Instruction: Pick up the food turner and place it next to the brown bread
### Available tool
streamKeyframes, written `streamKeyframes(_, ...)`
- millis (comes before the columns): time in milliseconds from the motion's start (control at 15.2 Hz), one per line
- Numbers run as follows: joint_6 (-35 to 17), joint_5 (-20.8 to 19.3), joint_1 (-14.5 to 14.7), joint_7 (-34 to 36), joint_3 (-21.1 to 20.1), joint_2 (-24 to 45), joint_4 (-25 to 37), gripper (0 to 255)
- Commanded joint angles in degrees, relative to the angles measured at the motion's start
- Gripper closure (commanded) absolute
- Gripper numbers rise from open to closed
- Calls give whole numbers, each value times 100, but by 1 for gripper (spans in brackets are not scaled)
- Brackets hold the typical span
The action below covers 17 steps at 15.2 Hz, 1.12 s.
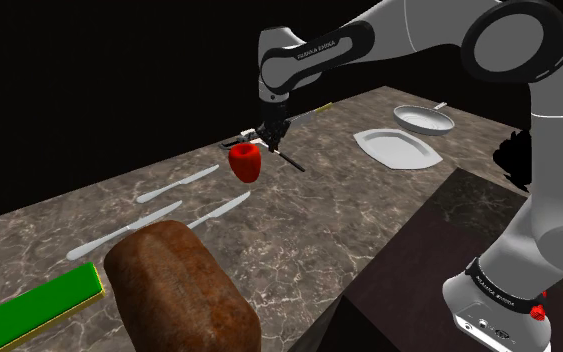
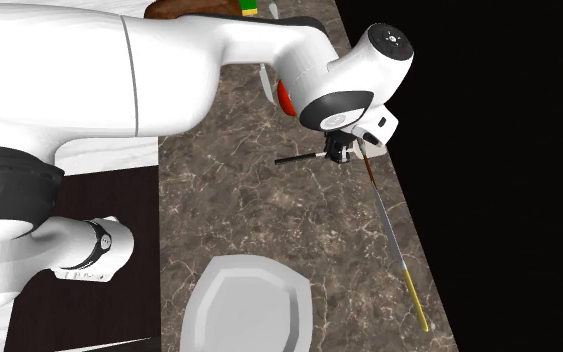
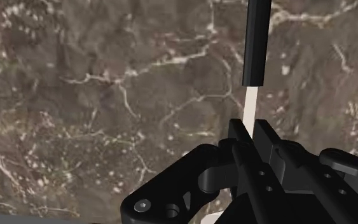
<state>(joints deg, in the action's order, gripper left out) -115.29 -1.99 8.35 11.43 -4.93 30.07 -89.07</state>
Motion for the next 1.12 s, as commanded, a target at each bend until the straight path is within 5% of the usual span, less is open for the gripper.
streamKeyframes(0,61,3,-1,-1,-2,-30,31,255)
streamKeyframes(1056,1127,35,0,-14,-20,-362,766,255)
